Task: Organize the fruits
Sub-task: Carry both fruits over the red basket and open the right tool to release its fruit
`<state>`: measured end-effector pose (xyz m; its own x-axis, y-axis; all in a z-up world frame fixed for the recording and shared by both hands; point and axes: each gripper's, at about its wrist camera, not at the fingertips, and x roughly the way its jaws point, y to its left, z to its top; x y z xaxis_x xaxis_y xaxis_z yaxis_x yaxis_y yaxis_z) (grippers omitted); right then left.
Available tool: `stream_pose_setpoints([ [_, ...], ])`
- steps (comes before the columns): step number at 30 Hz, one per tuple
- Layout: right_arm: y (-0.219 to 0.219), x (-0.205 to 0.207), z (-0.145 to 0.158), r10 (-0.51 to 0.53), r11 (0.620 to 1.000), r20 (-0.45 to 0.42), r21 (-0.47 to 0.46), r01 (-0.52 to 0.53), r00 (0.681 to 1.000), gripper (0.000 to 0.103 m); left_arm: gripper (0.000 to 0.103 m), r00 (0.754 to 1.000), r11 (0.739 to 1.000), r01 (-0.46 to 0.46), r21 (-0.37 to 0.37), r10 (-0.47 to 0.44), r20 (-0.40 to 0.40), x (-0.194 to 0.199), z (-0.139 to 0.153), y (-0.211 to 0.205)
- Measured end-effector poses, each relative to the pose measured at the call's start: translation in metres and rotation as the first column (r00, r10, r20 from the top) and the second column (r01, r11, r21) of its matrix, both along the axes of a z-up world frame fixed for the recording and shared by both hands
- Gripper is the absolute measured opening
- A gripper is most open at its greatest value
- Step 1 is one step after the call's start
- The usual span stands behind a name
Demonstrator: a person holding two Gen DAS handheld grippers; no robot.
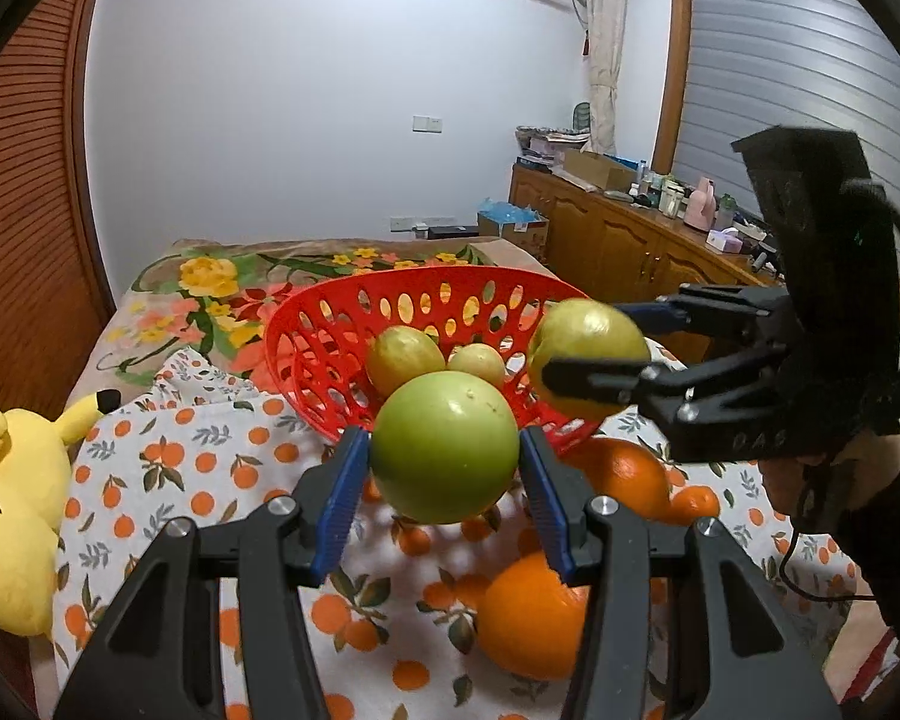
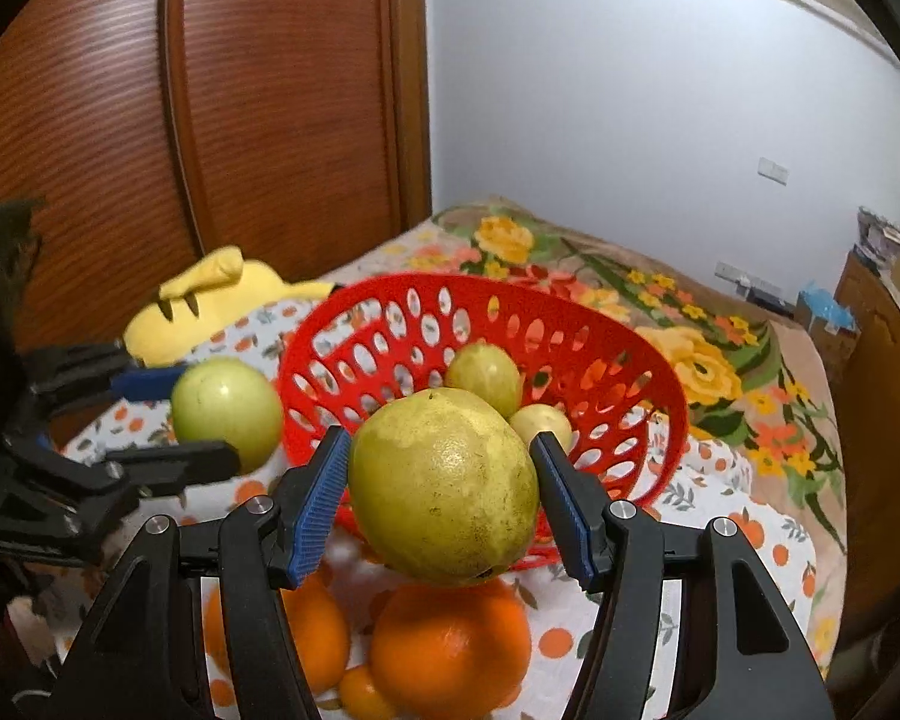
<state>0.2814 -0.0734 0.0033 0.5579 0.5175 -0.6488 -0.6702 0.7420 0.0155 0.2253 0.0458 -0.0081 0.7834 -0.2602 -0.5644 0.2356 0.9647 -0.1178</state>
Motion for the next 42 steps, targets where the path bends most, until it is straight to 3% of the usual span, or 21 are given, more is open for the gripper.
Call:
stream_pose_setpoints([
  [12,0.011,0.031,-0.029,0.033,0.994,-0.125,-0.097,-0.046,0.992,0.063,0.050,1.000,1.000,0.006,0.001,-0.006,-0.011,0.030,-0.005,0.006],
  [19,0.016,0.033,-0.033,0.054,0.988,-0.141,-0.135,-0.073,0.989,0.063,0.050,1.000,1.000,0.011,0.015,-0.011,-0.020,0.039,-0.008,0.002],
  [27,0.018,0.042,-0.040,0.049,0.989,-0.176,-0.132,-0.073,0.983,0.064,0.050,1.000,1.000,-0.008,0.011,0.008,-0.027,0.045,-0.010,0.008],
  [36,0.023,0.042,-0.043,0.040,0.987,-0.160,-0.148,-0.064,0.986,0.064,0.050,0.999,1.000,-0.012,0.016,0.012,-0.034,0.048,-0.012,0.008],
  [42,0.015,0.044,-0.034,0.019,0.994,-0.147,-0.101,-0.034,0.989,0.064,0.050,0.999,1.000,-0.012,0.019,0.013,-0.043,0.051,-0.015,0.007],
])
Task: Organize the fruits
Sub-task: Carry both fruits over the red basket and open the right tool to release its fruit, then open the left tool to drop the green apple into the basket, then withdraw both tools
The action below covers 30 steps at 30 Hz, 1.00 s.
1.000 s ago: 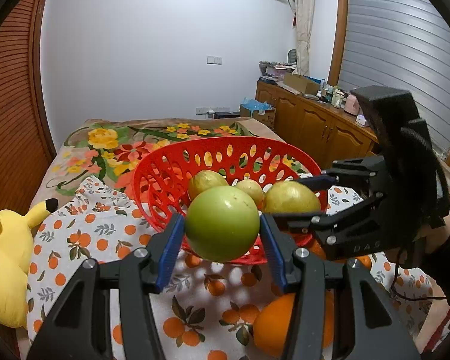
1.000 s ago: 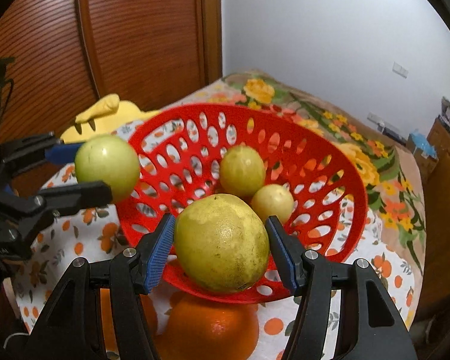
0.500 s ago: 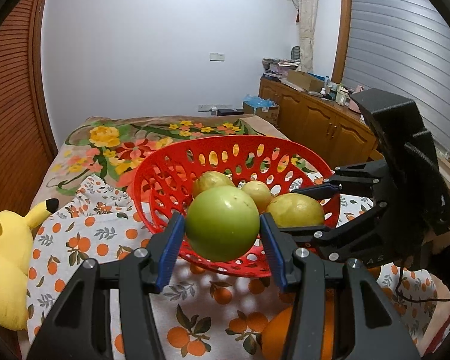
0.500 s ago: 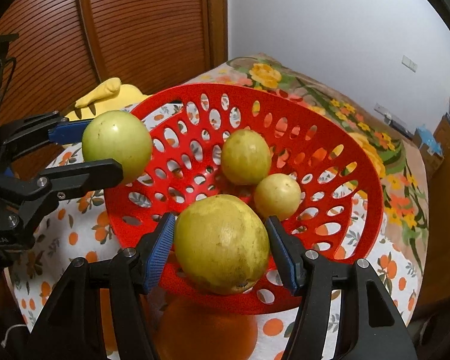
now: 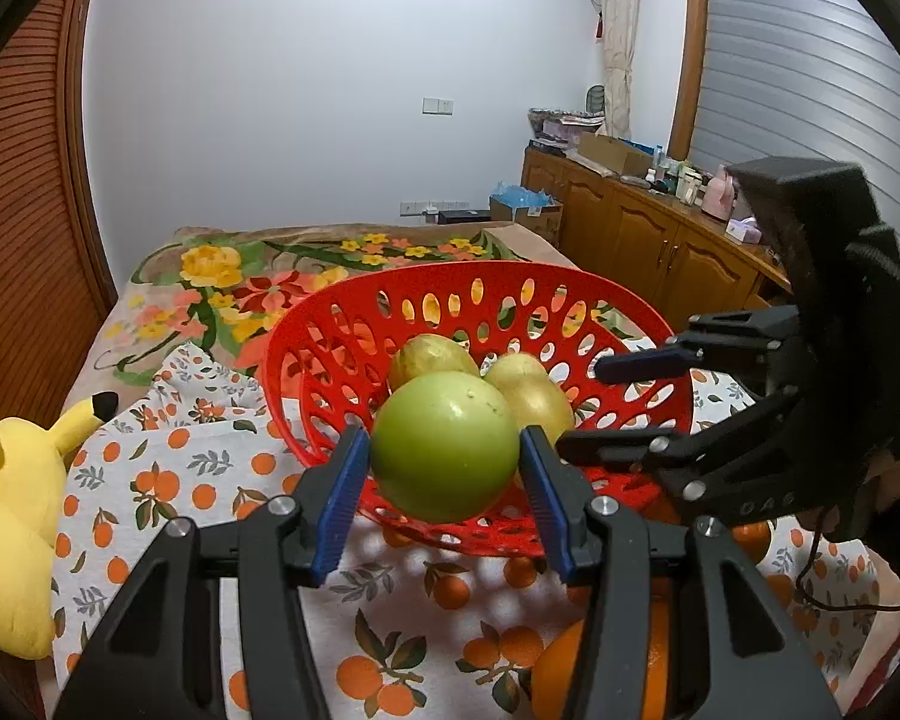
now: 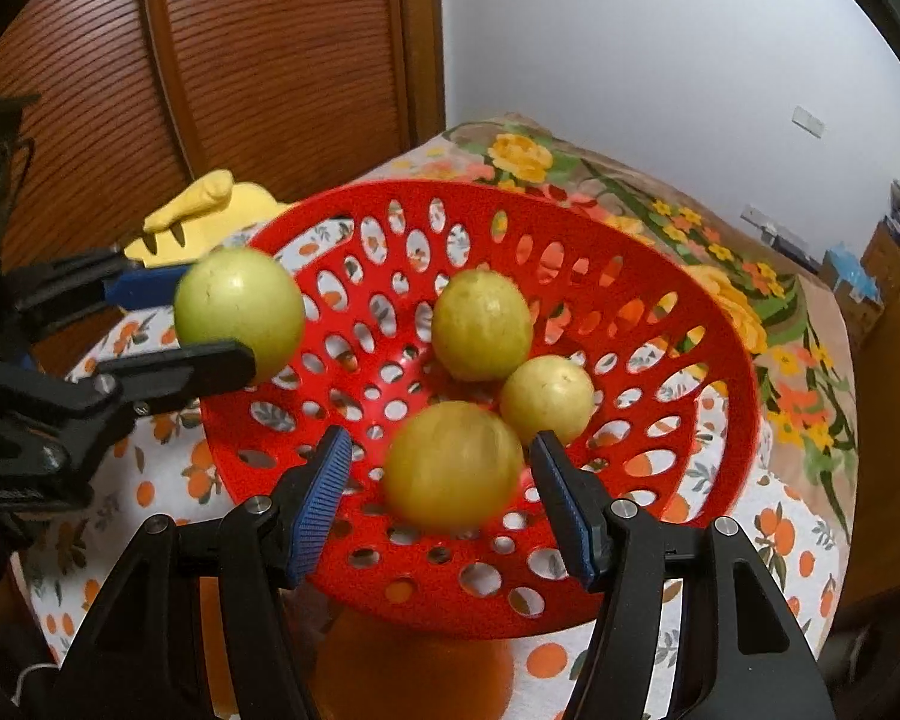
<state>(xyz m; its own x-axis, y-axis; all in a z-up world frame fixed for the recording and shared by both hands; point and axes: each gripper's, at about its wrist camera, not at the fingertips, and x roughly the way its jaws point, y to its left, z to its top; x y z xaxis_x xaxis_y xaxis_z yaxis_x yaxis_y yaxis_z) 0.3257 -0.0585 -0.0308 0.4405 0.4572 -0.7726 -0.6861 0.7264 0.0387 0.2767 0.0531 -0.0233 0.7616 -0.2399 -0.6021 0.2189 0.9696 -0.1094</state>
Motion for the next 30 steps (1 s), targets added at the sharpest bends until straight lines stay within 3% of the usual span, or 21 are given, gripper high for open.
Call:
stream_pose_setpoints([
  [15,-0.039,-0.023,0.028,-0.091,0.992,0.070,0.093,0.084,0.993,0.064,0.051,1.000,1.000,0.016,-0.015,-0.016,-0.008,-0.002,0.000,-0.006],
  [30,-0.072,-0.077,0.044,-0.176,0.972,0.109,0.173,0.156,0.978,0.064,0.066,0.999,0.999,0.021,-0.032,-0.020,0.034,-0.044,0.018,-0.017],
])
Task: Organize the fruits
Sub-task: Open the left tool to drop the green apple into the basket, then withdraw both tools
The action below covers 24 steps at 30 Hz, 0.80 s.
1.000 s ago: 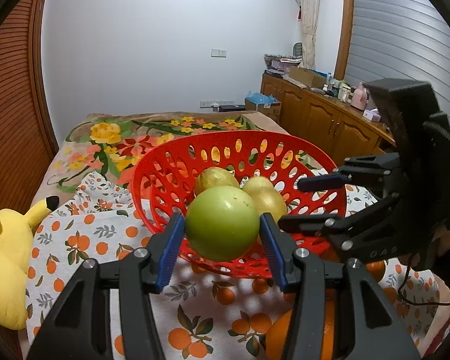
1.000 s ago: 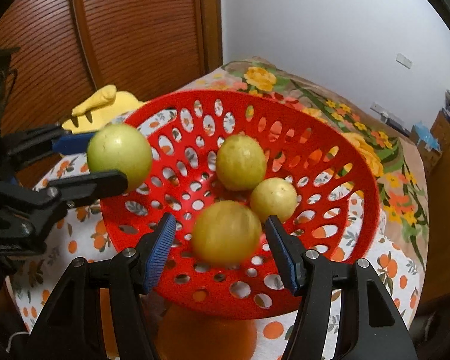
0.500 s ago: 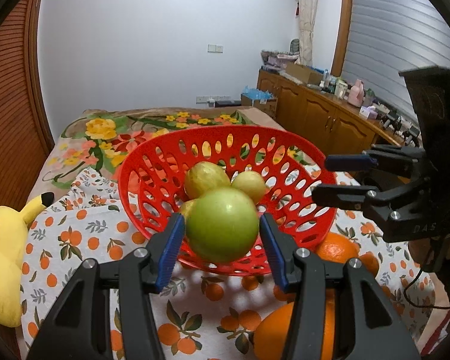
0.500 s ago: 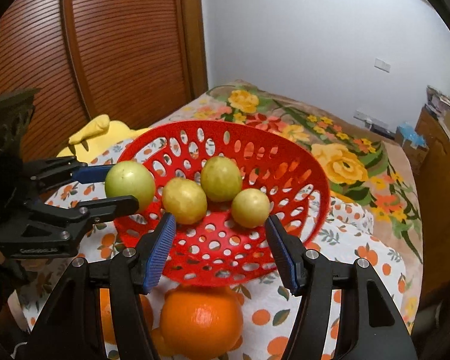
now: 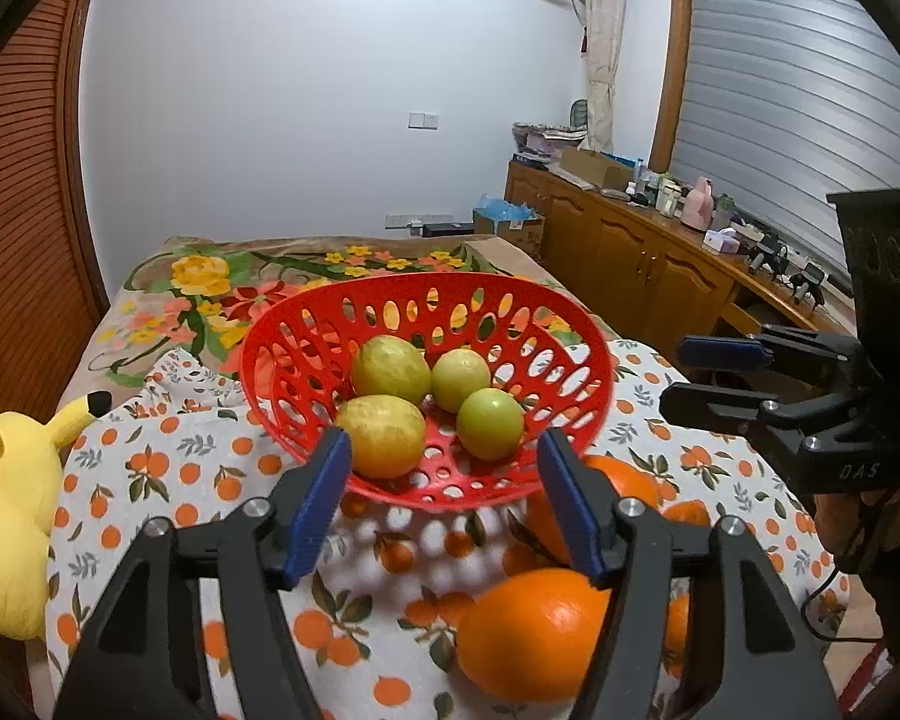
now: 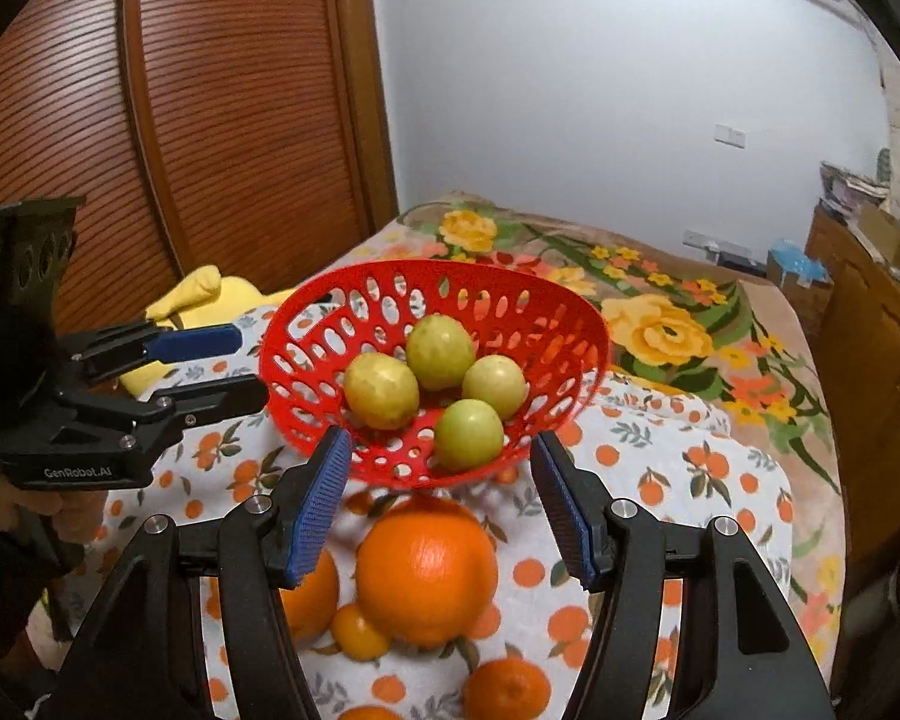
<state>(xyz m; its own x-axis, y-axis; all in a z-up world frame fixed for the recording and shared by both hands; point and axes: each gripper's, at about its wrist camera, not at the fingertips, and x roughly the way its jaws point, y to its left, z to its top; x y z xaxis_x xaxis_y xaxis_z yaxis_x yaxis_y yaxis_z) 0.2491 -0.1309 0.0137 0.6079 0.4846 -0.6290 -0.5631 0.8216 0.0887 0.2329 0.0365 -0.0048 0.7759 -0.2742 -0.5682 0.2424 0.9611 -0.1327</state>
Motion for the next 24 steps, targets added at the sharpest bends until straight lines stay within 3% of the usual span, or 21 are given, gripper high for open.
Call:
stream_pose_setpoints([
  [9,-0.023,-0.034,-0.003,-0.077,0.997,0.014,0.028,0.077,0.997,0.064,0.078,1.000,1.000,0.003,-0.005,-0.003,0.009,-0.036,0.003,-0.008],
  [24,-0.058,-0.083,-0.029,-0.164,0.984,-0.023,0.069,0.165,0.986,0.066,0.078,1.000,1.000,0.021,0.022,-0.021,0.014,-0.073,-0.008,-0.031],
])
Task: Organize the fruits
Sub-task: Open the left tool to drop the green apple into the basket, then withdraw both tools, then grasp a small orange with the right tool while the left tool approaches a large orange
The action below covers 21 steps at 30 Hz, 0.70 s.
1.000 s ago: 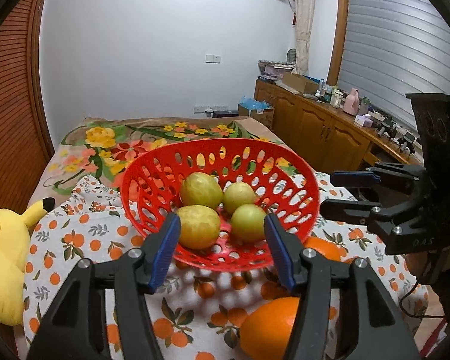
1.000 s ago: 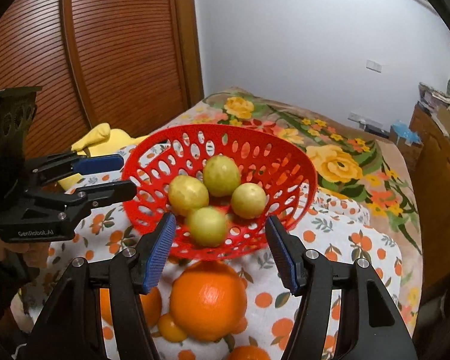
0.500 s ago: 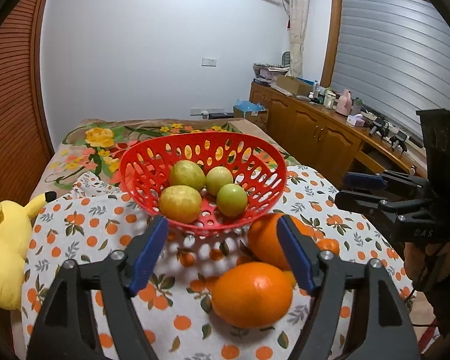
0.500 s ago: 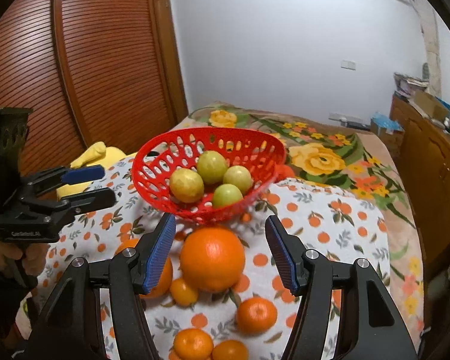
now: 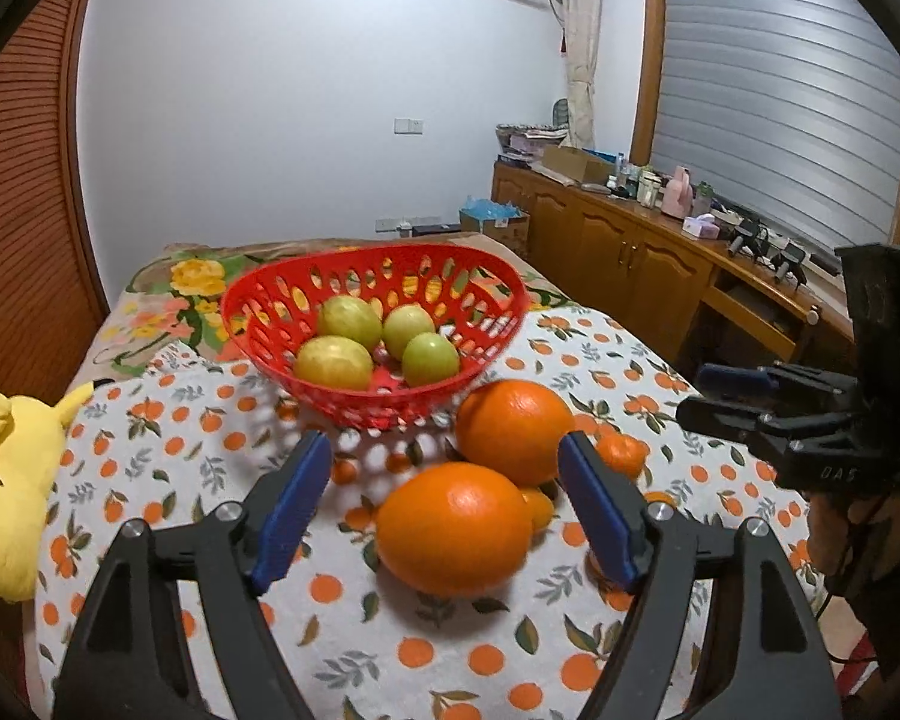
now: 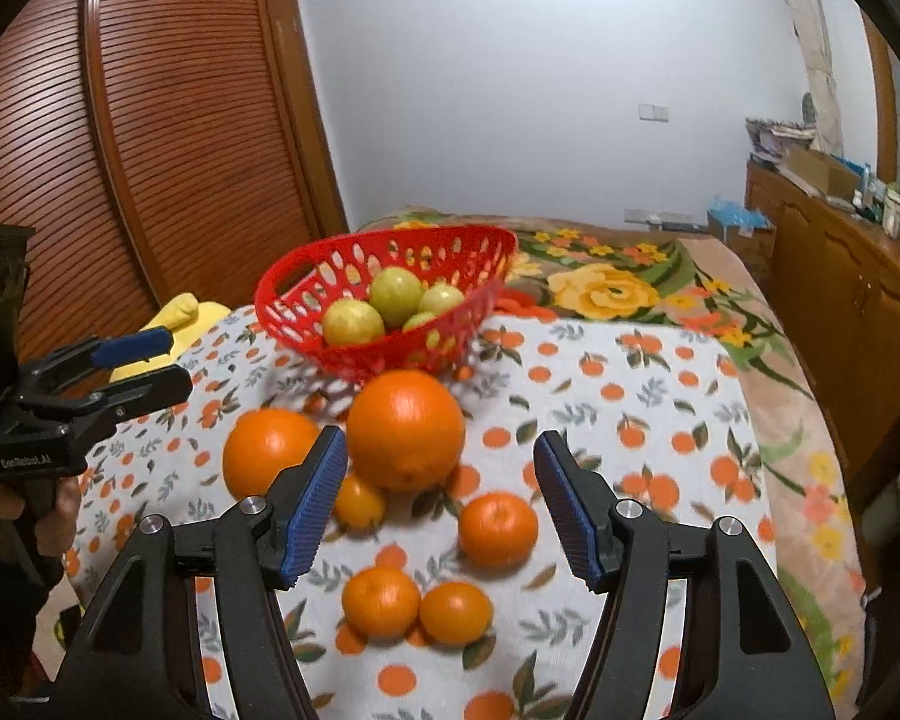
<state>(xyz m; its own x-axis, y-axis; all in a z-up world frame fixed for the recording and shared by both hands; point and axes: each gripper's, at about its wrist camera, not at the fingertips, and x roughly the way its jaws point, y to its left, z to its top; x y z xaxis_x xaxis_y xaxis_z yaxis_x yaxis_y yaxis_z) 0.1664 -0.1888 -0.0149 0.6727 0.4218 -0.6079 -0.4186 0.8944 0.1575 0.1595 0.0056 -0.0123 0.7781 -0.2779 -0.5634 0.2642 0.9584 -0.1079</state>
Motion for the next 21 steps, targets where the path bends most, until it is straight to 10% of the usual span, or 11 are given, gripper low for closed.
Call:
stream_pose_setpoints([
  [21,-0.009,-0.017,-0.066,-0.023,1.000,-0.140,-0.001,0.023,0.990,0.046,0.078,0.994,0.999,0.029,-0.032,-0.032,-0.105,-0.016,-0.040,-0.012],
])
